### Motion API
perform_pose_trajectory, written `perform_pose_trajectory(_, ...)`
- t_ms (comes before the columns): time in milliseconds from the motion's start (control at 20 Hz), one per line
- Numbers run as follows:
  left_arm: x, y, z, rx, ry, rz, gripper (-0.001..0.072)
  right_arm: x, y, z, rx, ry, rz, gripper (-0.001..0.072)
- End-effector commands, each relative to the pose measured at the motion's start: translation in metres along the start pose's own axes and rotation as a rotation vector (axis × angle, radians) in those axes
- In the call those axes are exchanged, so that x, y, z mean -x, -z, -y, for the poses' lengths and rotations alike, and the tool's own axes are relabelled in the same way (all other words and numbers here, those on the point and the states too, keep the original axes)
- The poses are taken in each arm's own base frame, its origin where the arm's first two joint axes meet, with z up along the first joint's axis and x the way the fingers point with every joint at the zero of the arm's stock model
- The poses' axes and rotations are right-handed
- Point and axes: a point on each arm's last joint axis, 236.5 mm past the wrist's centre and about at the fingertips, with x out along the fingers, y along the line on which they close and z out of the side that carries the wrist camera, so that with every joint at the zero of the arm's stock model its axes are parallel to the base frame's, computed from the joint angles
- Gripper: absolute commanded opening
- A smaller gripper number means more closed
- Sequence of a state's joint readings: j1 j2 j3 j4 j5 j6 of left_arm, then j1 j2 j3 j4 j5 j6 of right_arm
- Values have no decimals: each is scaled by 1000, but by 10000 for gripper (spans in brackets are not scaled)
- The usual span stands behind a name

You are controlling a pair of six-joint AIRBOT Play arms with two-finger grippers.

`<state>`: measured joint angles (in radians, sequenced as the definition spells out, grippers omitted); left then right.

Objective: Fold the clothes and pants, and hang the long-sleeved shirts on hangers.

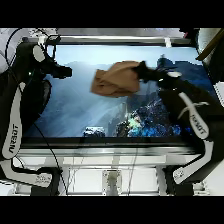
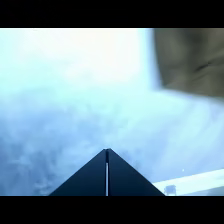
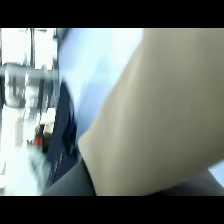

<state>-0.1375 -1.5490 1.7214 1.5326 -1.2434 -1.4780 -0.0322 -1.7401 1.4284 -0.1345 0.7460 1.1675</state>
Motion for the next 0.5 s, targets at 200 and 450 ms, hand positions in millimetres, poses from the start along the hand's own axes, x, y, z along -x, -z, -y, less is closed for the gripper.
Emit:
perform_pose_trajectory(200,1,-2,4,-7,3,8,13,225,-130,61,76,264,225,11)
perform_pose_trajectory(450,1,-2,8,-14,9,8,13,366,-116,106,29,517,234,12)
